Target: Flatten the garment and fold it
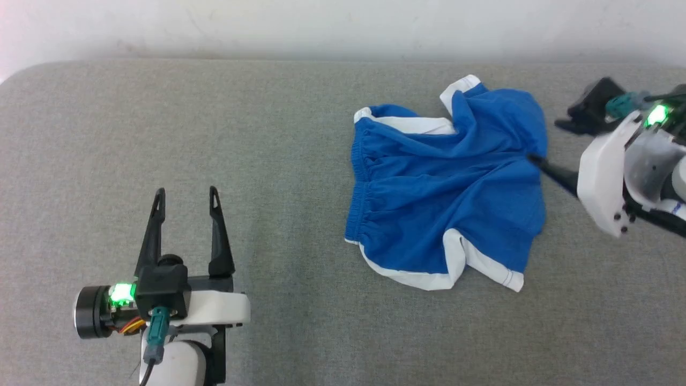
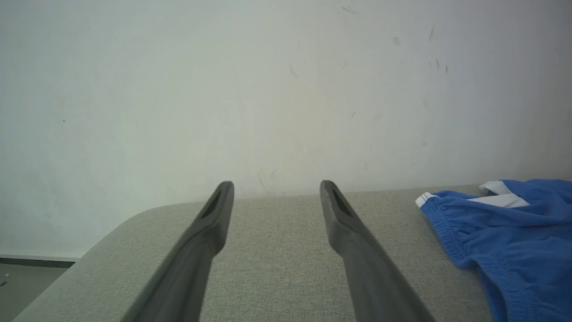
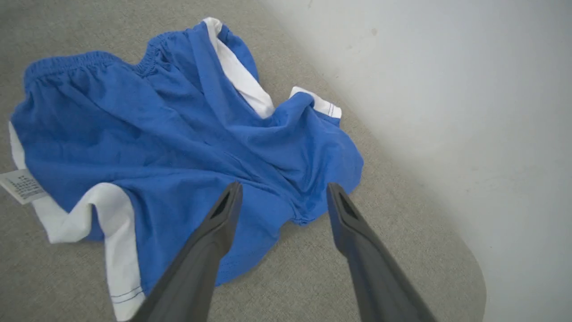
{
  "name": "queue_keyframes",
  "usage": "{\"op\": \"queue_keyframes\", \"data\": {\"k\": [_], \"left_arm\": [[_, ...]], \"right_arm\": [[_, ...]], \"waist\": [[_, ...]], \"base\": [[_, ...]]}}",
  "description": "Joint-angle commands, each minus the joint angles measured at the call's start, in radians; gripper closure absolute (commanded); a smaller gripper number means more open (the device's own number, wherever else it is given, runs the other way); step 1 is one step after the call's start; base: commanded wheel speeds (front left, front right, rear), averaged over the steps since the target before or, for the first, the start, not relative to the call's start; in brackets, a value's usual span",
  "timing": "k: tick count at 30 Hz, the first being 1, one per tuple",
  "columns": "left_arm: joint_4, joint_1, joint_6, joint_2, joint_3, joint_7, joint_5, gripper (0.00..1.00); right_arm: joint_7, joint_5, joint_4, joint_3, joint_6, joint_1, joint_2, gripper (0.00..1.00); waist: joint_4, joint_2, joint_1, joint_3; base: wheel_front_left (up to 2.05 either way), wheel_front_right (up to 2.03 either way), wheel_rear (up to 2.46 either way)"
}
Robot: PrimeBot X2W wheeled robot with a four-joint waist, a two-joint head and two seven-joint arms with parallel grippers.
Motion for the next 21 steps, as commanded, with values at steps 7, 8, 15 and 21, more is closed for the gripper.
{"op": "queue_keyframes", "data": {"k": [7,8,15,21], "left_arm": [[-0.001,0.0,0.009,0.001,-0.013,-0.005,-0.001,0.0],[-0.001,-0.002,0.009,0.0,-0.015,-0.005,-0.002,0.0],[0.001,-0.026,0.009,-0.001,-0.018,-0.005,-0.007,0.0],[0.01,-0.054,0.006,-0.004,-0.021,-0.005,-0.007,0.0]], "right_arm": [[0.301,0.002,-0.266,0.004,-0.001,0.101,-0.091,0.0],[0.322,0.0,-0.281,0.004,-0.001,0.117,-0.094,0.0],[0.33,0.001,-0.212,0.004,-0.001,0.208,-0.041,0.0],[0.304,-0.011,-0.104,0.004,-0.001,0.282,0.044,0.0]], "waist": [[0.007,-0.0001,0.0002,0.007],[0.01,-0.0001,0.0002,0.011],[0.025,-0.0001,0.0002,0.052],[0.038,-0.0001,0.0002,0.082]], "base": [[0.0,0.0,0.0],[0.0,0.0,0.0],[0.0,0.0,0.0],[0.0,0.0,0.0]]}}
